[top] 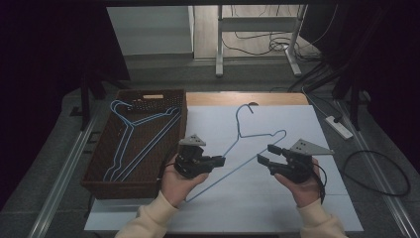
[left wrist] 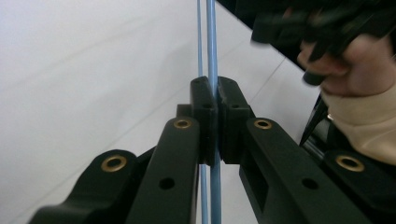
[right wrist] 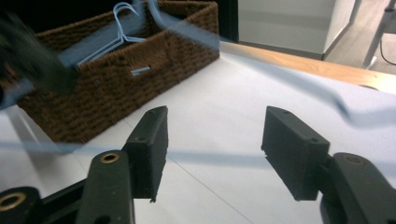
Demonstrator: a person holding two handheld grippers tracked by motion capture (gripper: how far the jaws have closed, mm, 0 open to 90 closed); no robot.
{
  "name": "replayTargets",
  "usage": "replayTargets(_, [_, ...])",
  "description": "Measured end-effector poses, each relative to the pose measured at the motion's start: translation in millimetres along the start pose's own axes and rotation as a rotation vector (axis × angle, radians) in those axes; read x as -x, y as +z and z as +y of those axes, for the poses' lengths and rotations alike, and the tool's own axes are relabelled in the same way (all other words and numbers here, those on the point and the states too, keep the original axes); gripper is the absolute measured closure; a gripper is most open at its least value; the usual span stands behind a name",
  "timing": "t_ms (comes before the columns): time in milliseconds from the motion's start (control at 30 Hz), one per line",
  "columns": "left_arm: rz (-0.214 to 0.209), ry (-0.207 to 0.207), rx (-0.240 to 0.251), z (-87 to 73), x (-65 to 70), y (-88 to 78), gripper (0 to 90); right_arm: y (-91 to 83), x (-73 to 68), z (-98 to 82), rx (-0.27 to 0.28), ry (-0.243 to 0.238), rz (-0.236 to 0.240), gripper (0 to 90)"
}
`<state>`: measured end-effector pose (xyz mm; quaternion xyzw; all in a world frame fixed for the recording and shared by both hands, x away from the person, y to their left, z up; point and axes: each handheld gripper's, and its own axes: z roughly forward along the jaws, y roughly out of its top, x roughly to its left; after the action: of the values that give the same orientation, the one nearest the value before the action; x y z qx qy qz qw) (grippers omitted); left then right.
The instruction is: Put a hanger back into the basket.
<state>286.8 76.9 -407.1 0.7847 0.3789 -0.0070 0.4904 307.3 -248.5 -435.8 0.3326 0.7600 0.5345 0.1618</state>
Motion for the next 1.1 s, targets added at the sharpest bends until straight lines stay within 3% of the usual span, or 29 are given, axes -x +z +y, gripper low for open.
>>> replayTargets(300, [0.017, 0.005, 0.067, 14.9, -6.7, -43.1, 86.6, 1.8, 14.5, -18.6, -0.038, 0.009, -0.020, 34.4])
replayTargets(567, [0.041, 0.005, 0.105, 17.5, -18.6, -78.3, 86.6, 1.0, 23.8, -30.8, -0.069, 0.023, -0.046, 32.6])
replayTargets(867, [0.095, 0.008, 0.147, 12.8, -42.8, -126.9, 86.6, -0.5, 32.9, -39.2, -0.093, 0.037, -0.073, 32.0])
replayTargets(1100, [0.138, 0.007, 0.176, 2.6, -66.6, -155.2, 86.6, -4.7, 36.0, -44.7, -0.108, 0.041, -0.098, 32.0])
